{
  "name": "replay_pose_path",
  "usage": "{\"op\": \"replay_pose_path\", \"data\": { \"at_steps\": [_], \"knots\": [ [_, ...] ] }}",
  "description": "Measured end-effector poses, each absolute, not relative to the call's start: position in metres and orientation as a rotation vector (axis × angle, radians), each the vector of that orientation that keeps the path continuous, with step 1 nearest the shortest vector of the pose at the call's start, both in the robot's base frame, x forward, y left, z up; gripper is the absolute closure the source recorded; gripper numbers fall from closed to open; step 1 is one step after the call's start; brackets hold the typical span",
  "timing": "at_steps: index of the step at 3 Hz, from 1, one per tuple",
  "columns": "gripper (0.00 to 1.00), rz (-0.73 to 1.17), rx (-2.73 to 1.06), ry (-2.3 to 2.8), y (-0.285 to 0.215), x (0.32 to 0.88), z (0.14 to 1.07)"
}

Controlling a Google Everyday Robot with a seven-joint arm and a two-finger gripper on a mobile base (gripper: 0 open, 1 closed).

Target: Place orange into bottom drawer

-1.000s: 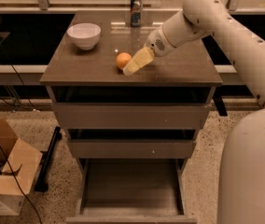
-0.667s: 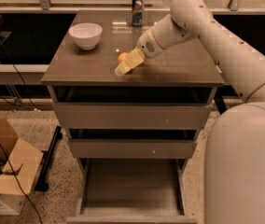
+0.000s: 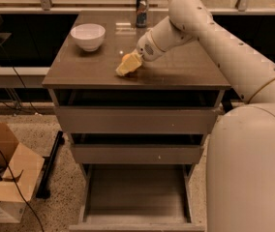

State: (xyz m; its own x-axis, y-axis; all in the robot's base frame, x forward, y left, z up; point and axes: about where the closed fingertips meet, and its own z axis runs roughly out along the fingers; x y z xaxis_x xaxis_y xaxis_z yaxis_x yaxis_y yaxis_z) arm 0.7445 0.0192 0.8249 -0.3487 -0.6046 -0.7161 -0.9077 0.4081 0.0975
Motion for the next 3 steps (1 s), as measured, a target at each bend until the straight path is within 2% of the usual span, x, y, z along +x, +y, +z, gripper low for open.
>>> {"op": "replay_pose_path", "data": {
  "at_steps": [1,2,3],
  "knots": [
    [0.65,0.634,-1.277,2.060,0.018,0.734,0.838],
    [0.96,0.607,-1.254,2.014,0.006,0.700,0.869],
    [1.00,0.624,-1.260,1.978,-0.008,0.657,0.891]
  ]
}}
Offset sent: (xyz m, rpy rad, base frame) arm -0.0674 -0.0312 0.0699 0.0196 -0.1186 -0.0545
